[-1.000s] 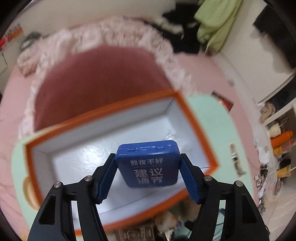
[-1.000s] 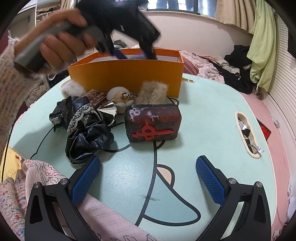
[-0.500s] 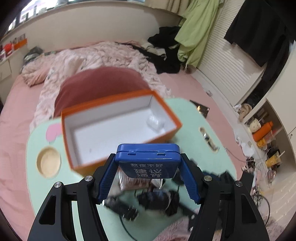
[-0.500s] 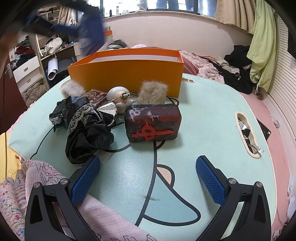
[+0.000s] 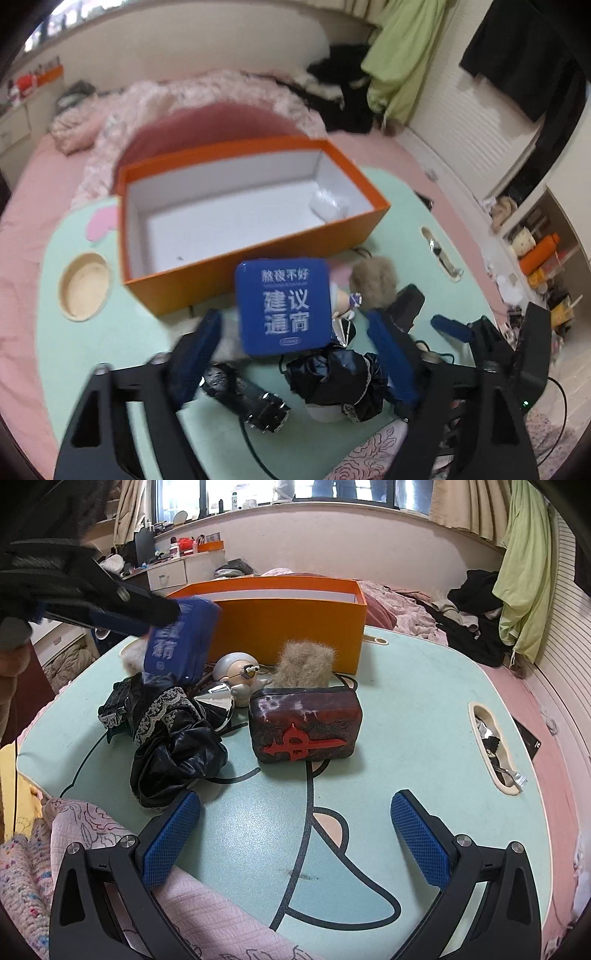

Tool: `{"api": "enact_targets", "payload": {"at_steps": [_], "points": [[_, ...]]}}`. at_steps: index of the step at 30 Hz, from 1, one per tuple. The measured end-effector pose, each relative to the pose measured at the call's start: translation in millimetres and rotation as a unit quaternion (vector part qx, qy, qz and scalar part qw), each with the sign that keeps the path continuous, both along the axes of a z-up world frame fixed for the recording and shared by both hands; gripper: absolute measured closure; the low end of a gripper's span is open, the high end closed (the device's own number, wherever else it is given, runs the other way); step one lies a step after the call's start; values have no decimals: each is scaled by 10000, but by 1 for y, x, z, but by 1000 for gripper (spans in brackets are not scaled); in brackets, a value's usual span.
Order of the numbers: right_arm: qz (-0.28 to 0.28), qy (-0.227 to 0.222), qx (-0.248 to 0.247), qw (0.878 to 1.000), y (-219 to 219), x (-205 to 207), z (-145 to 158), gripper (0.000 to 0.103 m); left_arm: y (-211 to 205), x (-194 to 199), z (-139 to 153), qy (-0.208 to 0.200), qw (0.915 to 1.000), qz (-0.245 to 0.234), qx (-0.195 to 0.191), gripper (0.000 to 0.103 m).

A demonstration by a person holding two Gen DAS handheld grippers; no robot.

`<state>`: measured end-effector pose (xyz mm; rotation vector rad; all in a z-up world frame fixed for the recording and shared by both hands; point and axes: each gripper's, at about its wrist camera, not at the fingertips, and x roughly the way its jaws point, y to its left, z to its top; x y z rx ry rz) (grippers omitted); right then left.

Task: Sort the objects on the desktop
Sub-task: 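Lift the blue tin out with the left gripper and set it before the orange box, then reach the right gripper into the orange box and grasp the clear plastic bag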

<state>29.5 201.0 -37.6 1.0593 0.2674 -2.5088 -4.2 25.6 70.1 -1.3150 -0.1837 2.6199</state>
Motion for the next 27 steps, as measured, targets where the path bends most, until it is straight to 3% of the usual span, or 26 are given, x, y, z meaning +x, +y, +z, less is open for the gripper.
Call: {"api": "enact_targets", "payload": {"at_steps": [4, 12, 17, 19, 27], "points": [[0, 0, -1, 10000, 0, 0, 0, 0, -8, 35, 2, 484, 9962, 570, -442, 6], [-1, 0, -4, 10000, 0, -1, 0, 0, -6, 94, -46, 538, 9889, 745, -1166, 5], [1, 0, -4, 10000, 0, -1, 0, 0, 2, 88, -73, 273, 9922, 505, -1103, 5], [0, 0, -1, 10000, 0, -1, 0, 0, 5, 82, -80, 168, 9935, 394, -1055, 0], [-7, 6, 17, 10000, 3, -1, -1, 0, 0, 84, -78, 262, 9938, 361, -1019, 0]]}}
